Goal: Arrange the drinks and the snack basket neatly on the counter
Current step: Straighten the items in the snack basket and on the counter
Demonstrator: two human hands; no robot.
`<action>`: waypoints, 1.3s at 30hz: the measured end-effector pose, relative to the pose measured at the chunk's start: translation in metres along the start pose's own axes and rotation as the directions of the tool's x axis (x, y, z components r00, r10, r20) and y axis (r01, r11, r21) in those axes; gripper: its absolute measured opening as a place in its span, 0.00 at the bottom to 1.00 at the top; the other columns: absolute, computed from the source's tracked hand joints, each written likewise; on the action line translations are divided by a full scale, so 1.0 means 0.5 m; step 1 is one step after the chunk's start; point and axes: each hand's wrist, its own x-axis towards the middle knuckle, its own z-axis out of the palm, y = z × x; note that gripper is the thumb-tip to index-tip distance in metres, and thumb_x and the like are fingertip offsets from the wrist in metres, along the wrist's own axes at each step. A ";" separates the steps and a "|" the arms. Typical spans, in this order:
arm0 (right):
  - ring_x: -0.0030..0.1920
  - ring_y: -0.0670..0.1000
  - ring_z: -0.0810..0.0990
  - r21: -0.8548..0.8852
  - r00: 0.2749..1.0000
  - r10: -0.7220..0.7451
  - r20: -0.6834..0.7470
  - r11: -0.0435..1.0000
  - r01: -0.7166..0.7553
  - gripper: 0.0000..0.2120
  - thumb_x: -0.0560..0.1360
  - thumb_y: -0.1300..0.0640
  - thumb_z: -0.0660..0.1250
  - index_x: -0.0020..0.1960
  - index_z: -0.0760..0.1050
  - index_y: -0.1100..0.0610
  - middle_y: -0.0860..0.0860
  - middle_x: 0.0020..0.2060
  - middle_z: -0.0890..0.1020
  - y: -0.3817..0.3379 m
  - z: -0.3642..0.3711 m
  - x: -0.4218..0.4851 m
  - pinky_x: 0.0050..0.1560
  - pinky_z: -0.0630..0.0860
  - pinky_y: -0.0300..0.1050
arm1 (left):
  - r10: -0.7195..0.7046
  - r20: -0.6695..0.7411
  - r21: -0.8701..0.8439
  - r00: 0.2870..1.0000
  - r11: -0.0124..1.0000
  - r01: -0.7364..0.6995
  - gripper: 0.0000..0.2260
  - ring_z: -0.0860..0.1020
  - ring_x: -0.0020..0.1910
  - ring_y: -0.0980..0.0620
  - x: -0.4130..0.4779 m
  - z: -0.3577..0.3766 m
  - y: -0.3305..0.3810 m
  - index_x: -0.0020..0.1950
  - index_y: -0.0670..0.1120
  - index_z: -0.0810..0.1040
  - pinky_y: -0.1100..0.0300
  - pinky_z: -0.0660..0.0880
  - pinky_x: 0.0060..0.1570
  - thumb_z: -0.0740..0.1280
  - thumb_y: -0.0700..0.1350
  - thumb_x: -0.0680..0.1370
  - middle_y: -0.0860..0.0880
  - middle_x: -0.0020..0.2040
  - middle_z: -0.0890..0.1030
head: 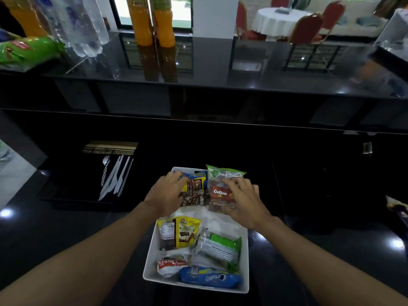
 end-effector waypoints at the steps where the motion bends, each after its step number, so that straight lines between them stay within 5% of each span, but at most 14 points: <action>1: 0.66 0.51 0.64 0.005 1.000 0.006 0.001 1.000 -0.006 0.39 0.73 0.42 0.72 0.79 0.58 0.46 0.48 0.66 0.68 -0.003 -0.001 -0.005 0.62 0.60 0.48 | 0.004 -0.003 -0.009 1.000 1.000 -0.004 0.25 0.66 0.68 0.47 -0.003 0.002 -0.001 0.77 0.49 0.62 0.56 0.64 0.64 0.63 0.48 0.80 0.49 0.71 0.66; 9: 0.61 0.52 0.67 0.000 1.000 -0.002 -0.018 1.000 0.002 0.28 0.76 0.43 0.68 0.73 0.67 0.49 0.48 0.60 0.71 -0.056 -0.005 -0.062 0.58 0.63 0.48 | 0.052 0.082 -0.218 0.995 0.975 -0.033 0.19 0.71 0.64 0.48 -0.039 0.020 -0.007 0.69 0.48 0.72 0.54 0.68 0.61 0.60 0.56 0.82 0.49 0.64 0.73; 15: 0.71 0.52 0.65 -0.008 0.958 0.105 0.268 0.994 -0.107 0.29 0.77 0.37 0.63 0.74 0.68 0.48 0.49 0.68 0.73 -0.092 0.024 -0.104 0.60 0.57 0.47 | 0.135 0.332 -0.344 0.934 0.939 -0.014 0.27 0.74 0.63 0.49 -0.082 0.032 -0.016 0.72 0.52 0.69 0.54 0.72 0.58 0.64 0.63 0.76 0.51 0.66 0.71; 21: 0.66 0.57 0.67 -0.192 0.838 0.208 0.505 0.973 -0.126 0.28 0.76 0.34 0.57 0.67 0.75 0.50 0.56 0.62 0.76 -0.109 0.057 -0.132 0.63 0.54 0.52 | 0.205 0.354 -0.264 0.912 0.958 -0.113 0.24 0.74 0.64 0.47 -0.092 0.050 -0.030 0.71 0.51 0.69 0.56 0.71 0.58 0.67 0.50 0.76 0.48 0.69 0.73; 26: 0.62 0.55 0.72 -0.088 0.876 0.207 0.435 0.978 -0.188 0.25 0.74 0.36 0.66 0.66 0.71 0.48 0.50 0.61 0.78 -0.099 0.053 -0.114 0.60 0.58 0.49 | 0.147 0.284 -0.321 0.947 0.946 -0.051 0.26 0.70 0.70 0.48 -0.071 0.052 -0.035 0.77 0.48 0.63 0.54 0.70 0.65 0.63 0.40 0.79 0.47 0.74 0.70; 32: 0.68 0.49 0.70 -0.050 0.968 0.183 0.174 0.983 -0.177 0.25 0.72 0.49 0.73 0.67 0.70 0.45 0.45 0.64 0.74 -0.089 0.056 -0.088 0.64 0.56 0.46 | 0.106 0.078 -0.223 0.991 0.971 -0.086 0.21 0.76 0.59 0.47 -0.031 0.054 -0.031 0.70 0.49 0.65 0.57 0.72 0.50 0.65 0.40 0.79 0.46 0.64 0.77; 39: 0.67 0.51 0.72 -0.045 0.984 0.174 0.037 0.984 -0.173 0.20 0.76 0.56 0.70 0.68 0.76 0.47 0.47 0.62 0.79 -0.075 0.065 -0.076 0.61 0.61 0.47 | 0.155 0.001 -0.089 0.988 0.984 -0.154 0.23 0.70 0.67 0.47 -0.005 0.068 -0.039 0.74 0.47 0.65 0.53 0.71 0.63 0.66 0.40 0.80 0.47 0.69 0.71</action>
